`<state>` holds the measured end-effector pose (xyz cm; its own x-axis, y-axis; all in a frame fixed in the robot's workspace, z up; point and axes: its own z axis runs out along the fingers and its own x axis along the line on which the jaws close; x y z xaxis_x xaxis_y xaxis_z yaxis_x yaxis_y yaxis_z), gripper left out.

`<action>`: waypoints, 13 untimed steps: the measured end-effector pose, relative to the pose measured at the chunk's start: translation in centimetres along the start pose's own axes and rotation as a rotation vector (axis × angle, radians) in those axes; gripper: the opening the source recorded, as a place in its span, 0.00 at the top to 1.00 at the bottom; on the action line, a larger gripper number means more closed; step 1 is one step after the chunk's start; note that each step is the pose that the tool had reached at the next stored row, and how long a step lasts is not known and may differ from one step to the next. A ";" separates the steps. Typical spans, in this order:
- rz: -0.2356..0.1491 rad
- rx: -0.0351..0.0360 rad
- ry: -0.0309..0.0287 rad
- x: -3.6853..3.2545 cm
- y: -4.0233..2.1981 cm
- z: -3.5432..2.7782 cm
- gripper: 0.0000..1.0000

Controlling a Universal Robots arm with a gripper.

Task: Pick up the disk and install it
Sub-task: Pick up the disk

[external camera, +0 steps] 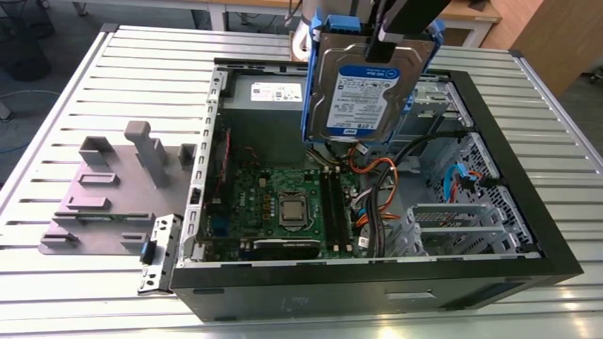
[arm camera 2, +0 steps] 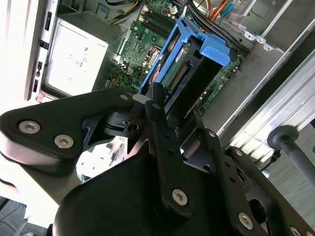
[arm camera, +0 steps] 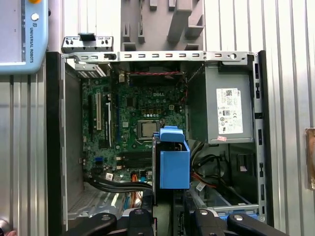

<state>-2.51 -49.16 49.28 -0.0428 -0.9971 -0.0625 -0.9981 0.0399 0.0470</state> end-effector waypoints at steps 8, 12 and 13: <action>0.000 0.0001 -0.0001 0.39 -0.02 -0.02 0.65; 0.000 0.0000 0.0000 0.62 -0.03 -0.04 0.65; 0.000 0.0000 0.0000 0.68 -0.03 -0.04 0.65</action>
<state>-2.51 -49.84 49.28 -0.0428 -0.9971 -0.0625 -0.9981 0.0399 0.0470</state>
